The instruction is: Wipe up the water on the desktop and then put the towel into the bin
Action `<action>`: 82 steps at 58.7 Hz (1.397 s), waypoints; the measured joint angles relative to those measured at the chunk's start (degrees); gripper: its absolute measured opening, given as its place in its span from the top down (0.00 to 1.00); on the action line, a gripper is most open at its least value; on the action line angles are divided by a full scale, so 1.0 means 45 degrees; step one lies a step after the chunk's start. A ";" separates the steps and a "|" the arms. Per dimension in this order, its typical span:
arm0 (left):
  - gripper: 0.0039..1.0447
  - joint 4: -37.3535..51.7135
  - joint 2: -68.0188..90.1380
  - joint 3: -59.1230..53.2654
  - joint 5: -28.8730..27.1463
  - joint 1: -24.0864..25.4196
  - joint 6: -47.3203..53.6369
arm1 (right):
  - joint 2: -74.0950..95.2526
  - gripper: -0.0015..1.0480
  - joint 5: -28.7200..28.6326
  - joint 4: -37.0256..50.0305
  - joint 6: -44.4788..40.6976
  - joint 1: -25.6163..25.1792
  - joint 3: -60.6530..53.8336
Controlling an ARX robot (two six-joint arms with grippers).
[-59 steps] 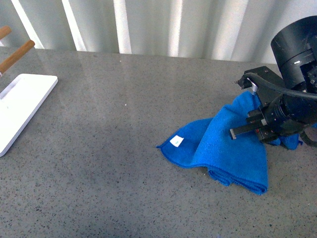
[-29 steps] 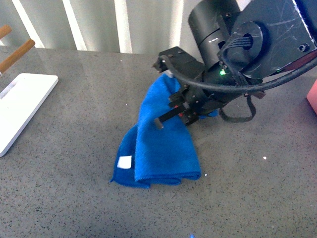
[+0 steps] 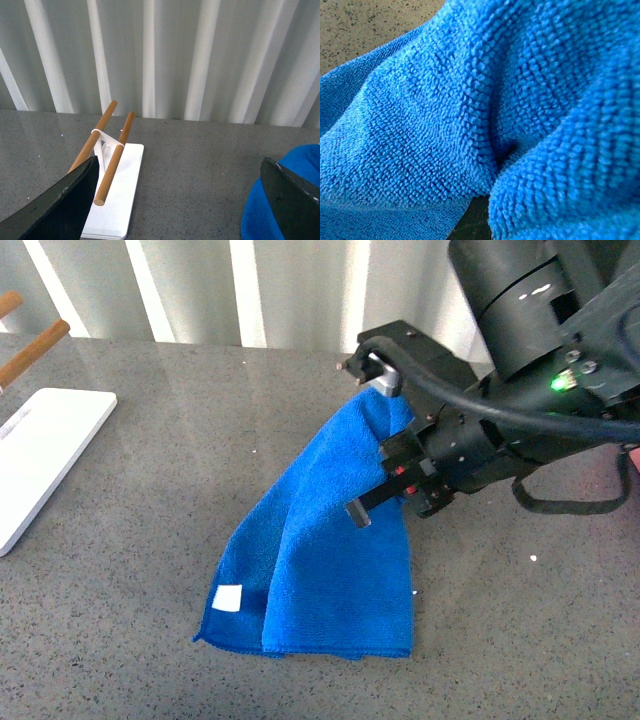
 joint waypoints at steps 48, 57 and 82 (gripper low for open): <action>0.06 0.0000 0.0000 0.0000 0.0000 0.0000 0.0000 | -0.7893 0.97 0.5362 -0.6985 0.1015 -0.3327 0.4624; 0.06 0.0000 0.0000 0.0000 0.0000 0.0000 0.0000 | -0.7849 0.97 0.5931 -0.9165 -0.0049 -0.5357 0.4755; 0.06 0.0000 0.0000 0.0000 0.0000 0.0000 0.0000 | -0.7252 0.97 0.5022 -0.9423 0.0257 -0.7378 0.3696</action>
